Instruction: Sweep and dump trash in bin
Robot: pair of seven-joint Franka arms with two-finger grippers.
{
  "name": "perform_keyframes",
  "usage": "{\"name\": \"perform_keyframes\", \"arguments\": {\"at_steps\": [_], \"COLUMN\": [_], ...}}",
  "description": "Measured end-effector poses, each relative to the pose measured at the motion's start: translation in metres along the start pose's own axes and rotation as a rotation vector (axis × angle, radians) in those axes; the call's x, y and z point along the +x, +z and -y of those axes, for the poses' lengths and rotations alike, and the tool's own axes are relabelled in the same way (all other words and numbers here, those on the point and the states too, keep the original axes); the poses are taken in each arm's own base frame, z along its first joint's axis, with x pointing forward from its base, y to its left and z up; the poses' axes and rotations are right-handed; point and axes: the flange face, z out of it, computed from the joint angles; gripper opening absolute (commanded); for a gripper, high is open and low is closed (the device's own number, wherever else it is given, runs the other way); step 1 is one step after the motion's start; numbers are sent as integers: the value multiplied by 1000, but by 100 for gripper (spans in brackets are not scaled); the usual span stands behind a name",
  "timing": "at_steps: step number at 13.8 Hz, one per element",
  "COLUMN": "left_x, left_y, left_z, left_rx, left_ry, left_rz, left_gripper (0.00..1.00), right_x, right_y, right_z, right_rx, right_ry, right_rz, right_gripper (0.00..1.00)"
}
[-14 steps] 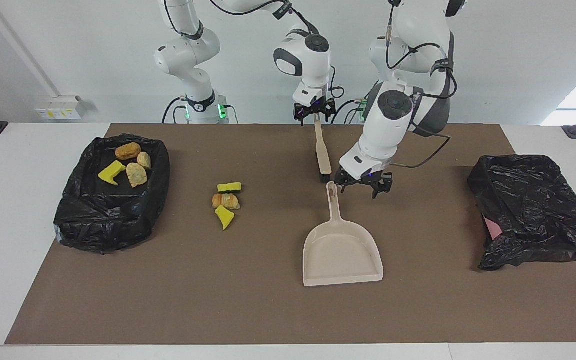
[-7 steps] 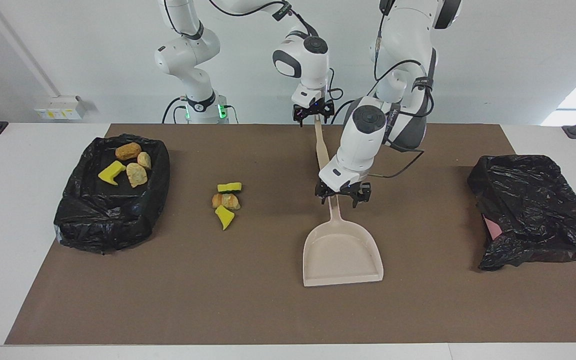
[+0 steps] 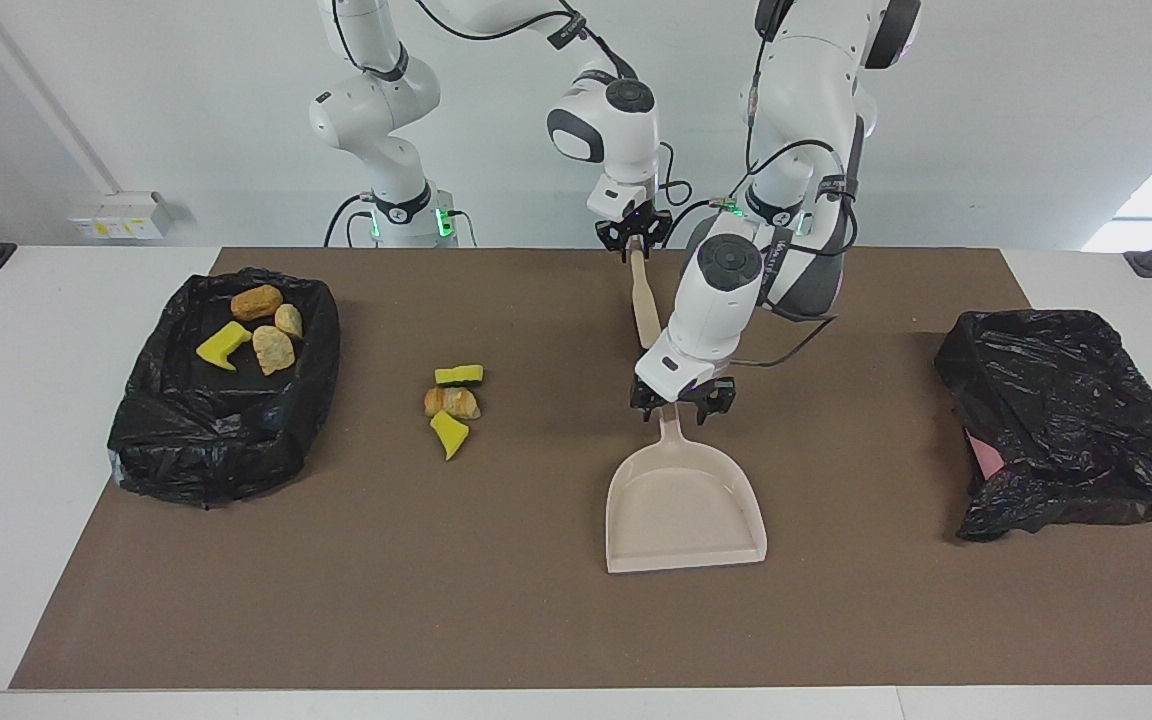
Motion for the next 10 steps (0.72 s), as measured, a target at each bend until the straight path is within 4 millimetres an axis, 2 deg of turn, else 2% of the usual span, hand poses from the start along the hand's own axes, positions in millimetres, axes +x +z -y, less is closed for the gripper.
{"name": "perform_keyframes", "arguments": {"at_steps": [2, 6, 8, 10], "left_x": [-1, 0, 7, 19], "left_y": [0, 0, -6, -18], "left_z": [-1, 1, 13, 40], "left_rx": [0, 3, 6, 6], "left_ry": [-1, -6, -3, 45], "left_rz": [1, 2, -3, -14], "left_gripper": [0, 0, 0, 0], "right_x": [2, 9, 19, 32], "right_y": [0, -1, -7, -26], "right_z": [-1, -5, -12, -27], "right_rx": [1, -7, -22, -52], "right_ry": [4, -1, 0, -14], "right_rz": [0, -5, -12, -5], "right_gripper": [0, 0, 0, 0]}}
